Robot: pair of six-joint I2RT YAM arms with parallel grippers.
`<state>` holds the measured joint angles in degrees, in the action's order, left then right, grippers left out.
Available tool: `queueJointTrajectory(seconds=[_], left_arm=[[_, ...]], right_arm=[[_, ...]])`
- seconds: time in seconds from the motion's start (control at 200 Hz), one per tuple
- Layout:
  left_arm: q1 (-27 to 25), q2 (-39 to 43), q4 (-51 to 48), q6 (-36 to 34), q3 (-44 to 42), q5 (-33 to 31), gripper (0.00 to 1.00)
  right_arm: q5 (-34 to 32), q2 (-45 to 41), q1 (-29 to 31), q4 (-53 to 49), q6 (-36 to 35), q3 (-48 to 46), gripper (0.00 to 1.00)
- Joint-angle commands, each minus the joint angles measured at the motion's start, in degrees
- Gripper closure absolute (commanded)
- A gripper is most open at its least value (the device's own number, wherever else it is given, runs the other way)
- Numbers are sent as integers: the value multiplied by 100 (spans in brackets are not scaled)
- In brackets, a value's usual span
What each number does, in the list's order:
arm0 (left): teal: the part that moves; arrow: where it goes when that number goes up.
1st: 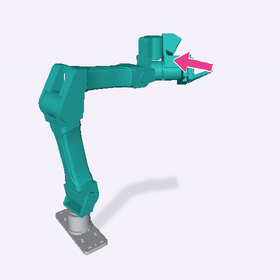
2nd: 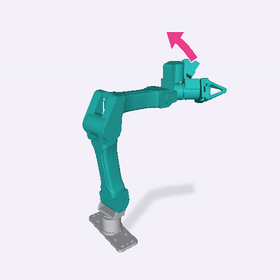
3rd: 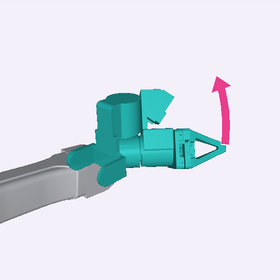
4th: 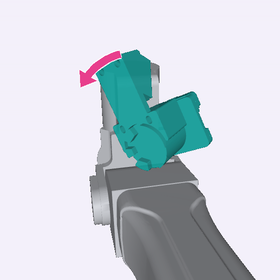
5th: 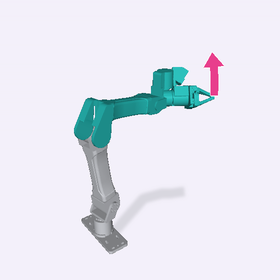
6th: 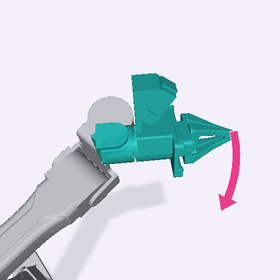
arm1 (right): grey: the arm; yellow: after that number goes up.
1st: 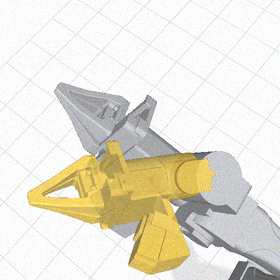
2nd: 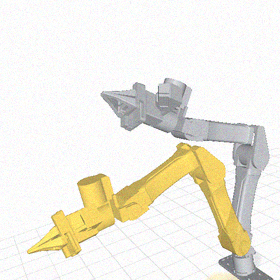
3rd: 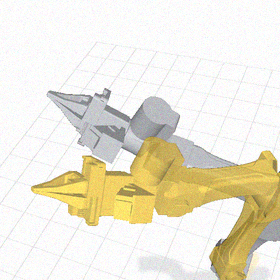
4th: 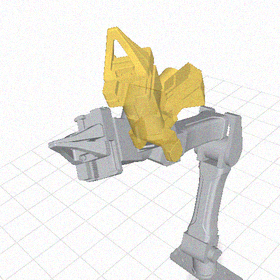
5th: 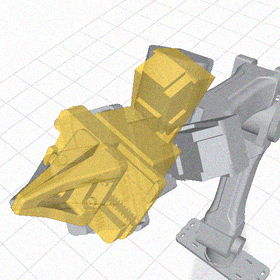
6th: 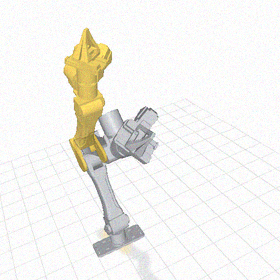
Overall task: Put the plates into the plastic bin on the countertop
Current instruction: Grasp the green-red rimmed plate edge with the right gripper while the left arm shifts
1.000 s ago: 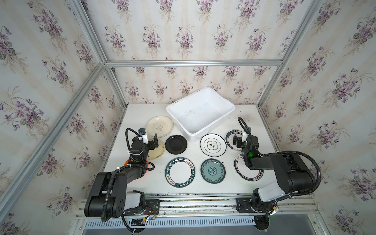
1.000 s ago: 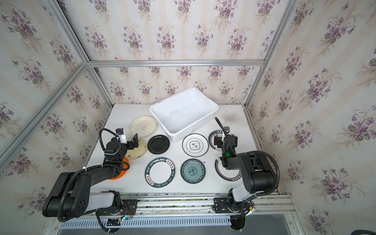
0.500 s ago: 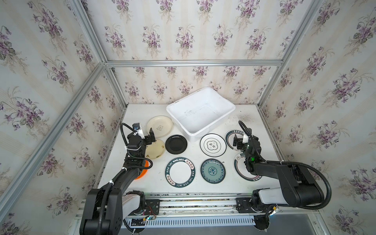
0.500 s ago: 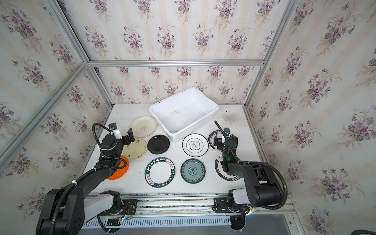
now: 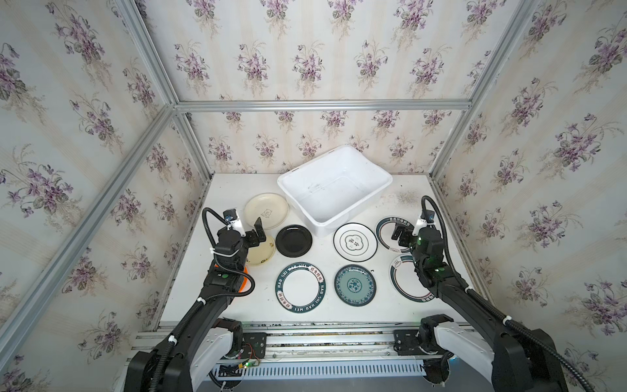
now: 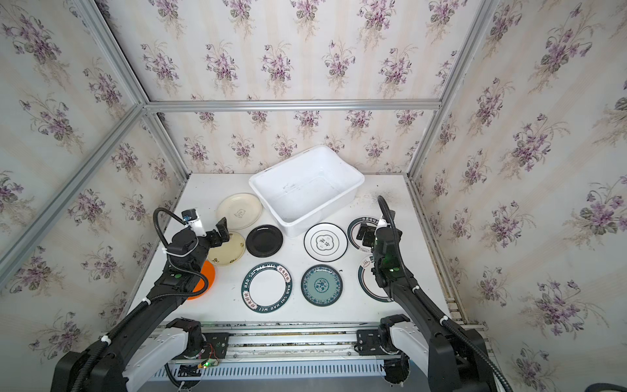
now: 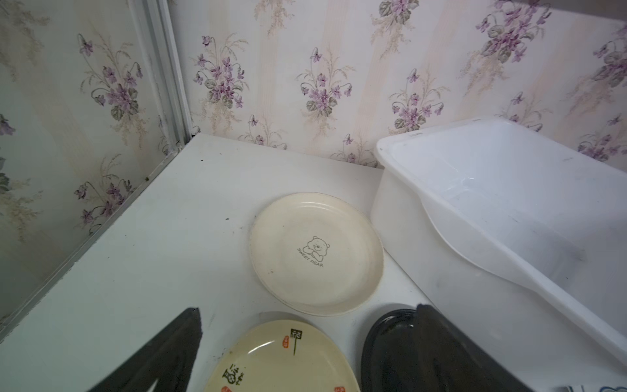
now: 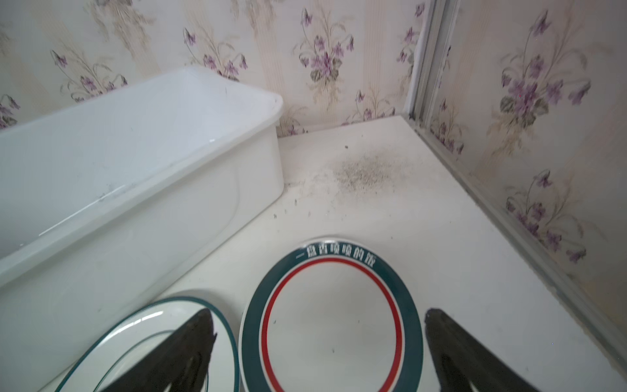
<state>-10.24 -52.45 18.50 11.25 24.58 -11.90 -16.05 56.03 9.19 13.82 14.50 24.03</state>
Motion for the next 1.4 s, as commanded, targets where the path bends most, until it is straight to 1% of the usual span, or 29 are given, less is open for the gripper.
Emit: queueJointTrajectory(seconds=[0.0,0.165,0.335,0.43,0.495,0.56,0.635,0.705,0.81,0.9,1.079,1.399], left_arm=[[-524,105,-451,28,97,-330,1],[-1175,263,-1088,239,155,-397,1],[-1741,407,-1209,197,89,-414,1],[-1853,301,-1094,67,87,-274,1],[-1867,221,-1084,37,133,-109,1],[-1891,166,-1015,10,119,28,1],[-1903,100,-940,0,100,106,1],[-1908,-2,-919,9,116,167,1],[-1914,-98,-927,-64,181,345,1],[-1916,-91,-945,-157,197,473,1],[-1920,-118,-919,-157,170,399,1],[-1919,-212,-916,-169,183,338,1]], right_arm=[[300,-198,-38,-1366,465,167,1],[912,-272,-313,-2193,743,323,1],[1764,14,-997,-2859,965,561,1],[2134,347,-1483,-3126,997,713,1],[2506,585,-1898,-3195,991,776,1],[2867,770,-2226,-3115,976,804,2],[3063,928,-2439,-2928,959,818,3],[3160,1059,-2517,-2710,969,848,5],[3508,1262,-2553,-2337,925,902,10],[3477,1524,-2571,-2147,1011,963,10],[3525,2134,-2615,-1550,1297,1069,13],[3656,2852,-2624,-820,1674,1116,18]])
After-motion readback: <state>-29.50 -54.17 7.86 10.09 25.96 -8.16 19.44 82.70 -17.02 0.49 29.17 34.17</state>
